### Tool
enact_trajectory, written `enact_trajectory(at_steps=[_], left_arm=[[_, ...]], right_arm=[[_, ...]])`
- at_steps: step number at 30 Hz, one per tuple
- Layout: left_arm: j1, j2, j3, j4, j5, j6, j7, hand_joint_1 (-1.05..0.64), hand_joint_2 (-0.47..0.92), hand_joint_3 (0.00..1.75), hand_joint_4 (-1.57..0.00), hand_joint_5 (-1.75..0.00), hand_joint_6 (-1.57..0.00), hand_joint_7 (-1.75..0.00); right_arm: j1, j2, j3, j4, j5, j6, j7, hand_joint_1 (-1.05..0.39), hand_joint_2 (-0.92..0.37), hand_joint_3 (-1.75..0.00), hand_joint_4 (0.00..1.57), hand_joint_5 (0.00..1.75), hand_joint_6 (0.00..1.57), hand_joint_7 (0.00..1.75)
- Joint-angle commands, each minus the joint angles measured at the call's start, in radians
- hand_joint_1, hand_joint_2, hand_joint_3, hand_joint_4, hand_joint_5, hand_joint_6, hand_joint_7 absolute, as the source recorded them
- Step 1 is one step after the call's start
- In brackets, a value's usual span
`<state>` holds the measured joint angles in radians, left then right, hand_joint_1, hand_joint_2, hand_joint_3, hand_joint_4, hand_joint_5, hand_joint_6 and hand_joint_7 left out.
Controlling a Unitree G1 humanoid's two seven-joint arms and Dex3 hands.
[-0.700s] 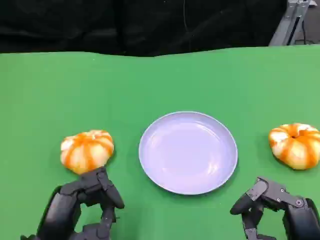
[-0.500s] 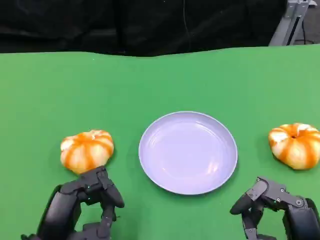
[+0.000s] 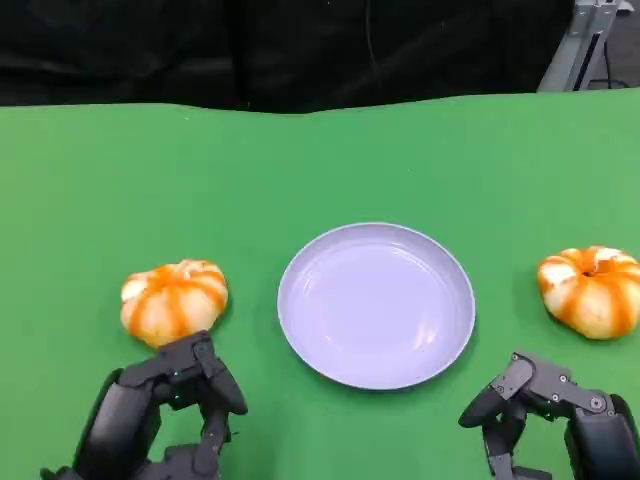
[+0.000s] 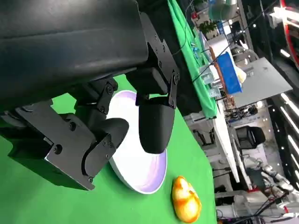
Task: Grasp the bread from the table and place it into the plate.
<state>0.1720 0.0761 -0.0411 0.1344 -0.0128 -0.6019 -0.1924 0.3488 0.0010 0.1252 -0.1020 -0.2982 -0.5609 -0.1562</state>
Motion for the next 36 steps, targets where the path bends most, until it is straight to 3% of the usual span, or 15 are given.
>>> enact_trajectory(at_steps=[1,3,5,6,10,11,12,14,21,28,36], left_arm=[[-0.005,0.022,0.015,0.011,-0.02,-0.016,-0.014,0.05,0.42,1.33,-0.79,-1.74,-0.76,-1.55],[-0.012,0.033,0.02,0.008,-0.018,0.0,-0.02,0.05,0.42,1.32,-0.79,-1.74,-0.76,-1.55],[-0.021,0.049,0.026,0.002,-0.016,0.022,-0.026,0.01,0.58,1.0,-0.69,-1.33,-0.73,-1.05],[-0.023,0.052,0.027,0.001,-0.015,0.027,-0.027,0.01,0.61,0.94,-0.69,-1.27,-0.75,-0.96],[-0.041,0.078,0.03,-0.021,0.031,0.068,-0.017,0.0,0.64,0.88,-0.68,-1.21,-0.76,-0.85],[-0.056,0.096,0.035,-0.042,0.074,0.104,-0.006,-0.12,0.77,0.52,-0.62,-0.94,-0.67,-0.59],[-0.066,0.108,0.038,-0.06,0.106,0.132,0.002,-0.16,0.84,0.34,-0.62,-0.79,-0.67,-0.43],[-0.087,0.13,0.039,-0.092,0.175,0.182,0.022,-0.24,0.9,0.17,-0.6,-0.63,-0.65,-0.26],[-0.184,0.211,0.016,-0.165,0.407,0.368,0.05,-0.42,0.92,0.07,-0.4,-0.46,-0.5,-0.07],[-0.307,0.298,-0.071,-0.077,0.683,0.403,0.155,-0.52,0.91,0.03,-0.26,-0.36,-0.42,-0.01],[-0.404,0.309,-0.195,0.002,0.898,0.56,0.164,-0.58,0.92,0.01,-0.12,-0.29,-0.31,0.0]], right_arm=[[-0.003,-0.003,-0.004,0.004,0.002,-0.01,-0.009,0.07,-0.34,-1.33,0.88,1.73,0.82,1.37],[-0.001,-0.001,-0.002,0.002,-0.001,-0.008,-0.011,0.07,-0.34,-1.33,0.88,1.73,0.82,1.37],[0.001,0.001,0.0,-0.001,-0.004,-0.006,-0.013,0.07,-0.33,-1.34,0.89,1.73,0.82,1.37],[0.002,0.002,0.001,-0.001,-0.005,-0.006,-0.014,0.07,-0.33,-1.34,0.89,1.73,0.82,1.37],[0.005,0.006,0.004,-0.007,-0.007,0.001,-0.015,0.07,-0.32,-1.36,0.9,1.73,0.82,1.37],[0.007,0.008,0.006,-0.012,-0.008,0.007,-0.014,0.07,-0.33,-1.36,0.89,1.73,0.82,1.37],[0.009,0.01,0.008,-0.016,-0.008,0.011,-0.014,0.07,-0.33,-1.36,0.89,1.73,0.82,1.37],[0.008,0.011,0.007,-0.017,-0.009,0.012,-0.014,0.07,-0.34,-1.36,0.88,1.73,0.82,1.37],[0.007,0.01,0.008,-0.015,0.013,0.014,-0.002,0.08,-0.35,-1.36,0.88,1.74,0.81,1.37],[0.002,0.004,0.001,-0.003,0.017,-0.003,-0.003,0.11,-0.35,-1.36,0.88,1.75,0.8,1.38],[0.003,0.009,0.002,-0.003,0.013,0.003,-0.007,0.08,-0.35,-1.35,0.88,1.74,0.8,1.37]])
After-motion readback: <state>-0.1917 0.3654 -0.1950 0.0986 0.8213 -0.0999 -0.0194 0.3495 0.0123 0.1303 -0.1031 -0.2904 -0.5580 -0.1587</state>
